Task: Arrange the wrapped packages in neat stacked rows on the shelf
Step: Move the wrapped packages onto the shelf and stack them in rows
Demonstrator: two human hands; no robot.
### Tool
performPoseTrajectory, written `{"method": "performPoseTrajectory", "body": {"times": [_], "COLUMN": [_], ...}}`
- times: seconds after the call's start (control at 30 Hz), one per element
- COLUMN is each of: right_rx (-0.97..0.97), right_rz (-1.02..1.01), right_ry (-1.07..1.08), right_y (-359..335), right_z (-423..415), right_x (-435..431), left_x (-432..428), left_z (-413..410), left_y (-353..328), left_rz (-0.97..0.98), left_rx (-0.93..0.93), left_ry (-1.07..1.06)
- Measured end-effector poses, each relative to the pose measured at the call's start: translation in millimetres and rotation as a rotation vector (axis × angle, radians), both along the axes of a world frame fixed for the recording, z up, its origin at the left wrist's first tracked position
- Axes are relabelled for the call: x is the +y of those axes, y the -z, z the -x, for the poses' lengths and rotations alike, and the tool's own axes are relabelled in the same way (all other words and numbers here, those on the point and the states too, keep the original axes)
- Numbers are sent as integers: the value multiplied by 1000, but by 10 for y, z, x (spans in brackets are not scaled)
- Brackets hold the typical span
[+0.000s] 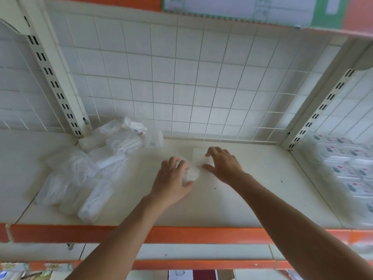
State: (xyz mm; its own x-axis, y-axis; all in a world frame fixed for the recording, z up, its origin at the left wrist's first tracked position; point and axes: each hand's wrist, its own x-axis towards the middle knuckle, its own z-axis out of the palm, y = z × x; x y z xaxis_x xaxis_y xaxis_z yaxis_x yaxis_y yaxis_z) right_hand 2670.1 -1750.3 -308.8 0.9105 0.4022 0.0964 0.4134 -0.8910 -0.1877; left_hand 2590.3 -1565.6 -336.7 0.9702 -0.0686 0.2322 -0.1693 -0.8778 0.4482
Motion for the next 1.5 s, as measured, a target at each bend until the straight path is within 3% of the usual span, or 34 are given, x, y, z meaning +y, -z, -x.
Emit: {"method": "performPoseTrajectory", "body": {"times": [0.27,0.47,0.97,1.17,1.27,1.4,1.5], "right_rx": [5,-94,-102,-65,-76,-113,-120], "right_rz": [44,26,-4,-46,-123,-153,-122], "right_ry": [220,256,90,-16,-48,-72,-54], "right_y": [-131,-317,-545,-566,-574,-564,-580], "right_z": [254,347,365,297,286,280,268], "right_x": [-936,-1670,-3804,-4078,-4087,-4061,-4040], "left_x": [-824,-1616,-3586,-3874,-3983,-4032,-4038], "left_z": [-109,-152,-240,-199,-226,-340,-389], "left_y": [6,-54,-60,-272,-472,-613,-669], "left_rz": [101,80,72,37,196,578,841], "left_rx": [-51,-53,-10,-238,-99,223,267], "left_ry": [82,162,-29,-29,7,-21,-30]}}
